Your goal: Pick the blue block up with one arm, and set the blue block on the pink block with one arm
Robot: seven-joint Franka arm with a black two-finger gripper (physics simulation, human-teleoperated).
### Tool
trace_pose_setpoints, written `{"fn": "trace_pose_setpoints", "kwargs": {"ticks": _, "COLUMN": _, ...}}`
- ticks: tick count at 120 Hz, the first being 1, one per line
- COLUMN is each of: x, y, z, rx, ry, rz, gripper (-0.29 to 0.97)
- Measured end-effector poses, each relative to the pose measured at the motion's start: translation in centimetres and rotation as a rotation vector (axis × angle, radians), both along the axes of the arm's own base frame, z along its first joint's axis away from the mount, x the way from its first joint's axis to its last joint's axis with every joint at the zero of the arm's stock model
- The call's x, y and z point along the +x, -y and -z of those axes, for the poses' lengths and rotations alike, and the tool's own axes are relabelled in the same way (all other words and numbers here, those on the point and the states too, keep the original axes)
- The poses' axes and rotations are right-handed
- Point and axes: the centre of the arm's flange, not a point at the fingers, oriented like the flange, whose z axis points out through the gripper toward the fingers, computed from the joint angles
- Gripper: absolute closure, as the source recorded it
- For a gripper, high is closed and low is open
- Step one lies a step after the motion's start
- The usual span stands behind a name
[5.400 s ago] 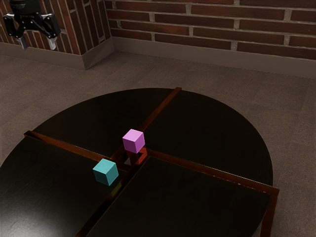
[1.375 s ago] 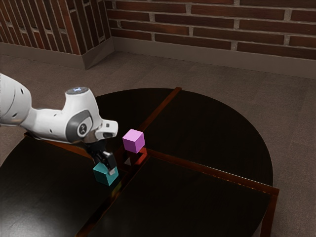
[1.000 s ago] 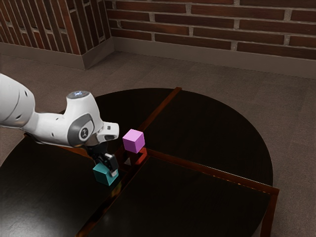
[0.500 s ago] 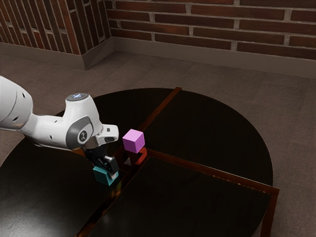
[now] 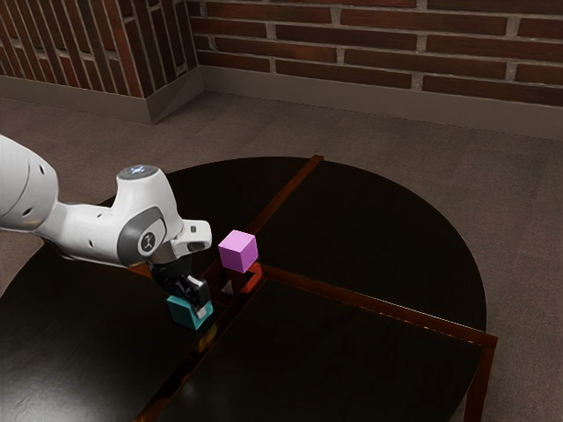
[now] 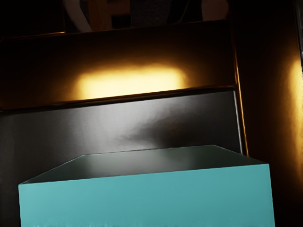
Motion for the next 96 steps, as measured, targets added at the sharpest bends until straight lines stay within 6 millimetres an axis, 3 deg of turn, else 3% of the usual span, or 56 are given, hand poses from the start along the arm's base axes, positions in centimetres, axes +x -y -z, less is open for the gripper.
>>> {"fn": "trace_pose_setpoints", "kwargs": {"ticks": 33, "x": 1.1, "y": -0.1, "z": -4.1, "rx": 0.001, "ry": 0.074, "rz": -0.019, "gripper": 0.33}}
{"fn": "trace_pose_setpoints", "kwargs": {"ticks": 53, "x": 4.9, "y": -0.1, "z": -8.2, "rx": 0.026, "ry": 0.123, "rz": -0.007, "gripper": 0.32}}
{"fn": "trace_pose_setpoints", "kwargs": {"ticks": 68, "x": 8.4, "y": 0.1, "z": -10.1, "rx": 0.063, "ry": 0.142, "rz": 0.016, "gripper": 0.33}}
{"fn": "trace_pose_setpoints", "kwargs": {"ticks": 79, "x": 10.6, "y": 0.1, "z": -10.2, "rx": 0.084, "ry": 0.137, "rz": 0.025, "gripper": 0.32}}
{"fn": "trace_pose_setpoints", "kwargs": {"ticks": 96, "x": 12.3, "y": 0.2, "z": -10.3, "rx": 0.092, "ry": 0.126, "rz": 0.023, "gripper": 0.33}}
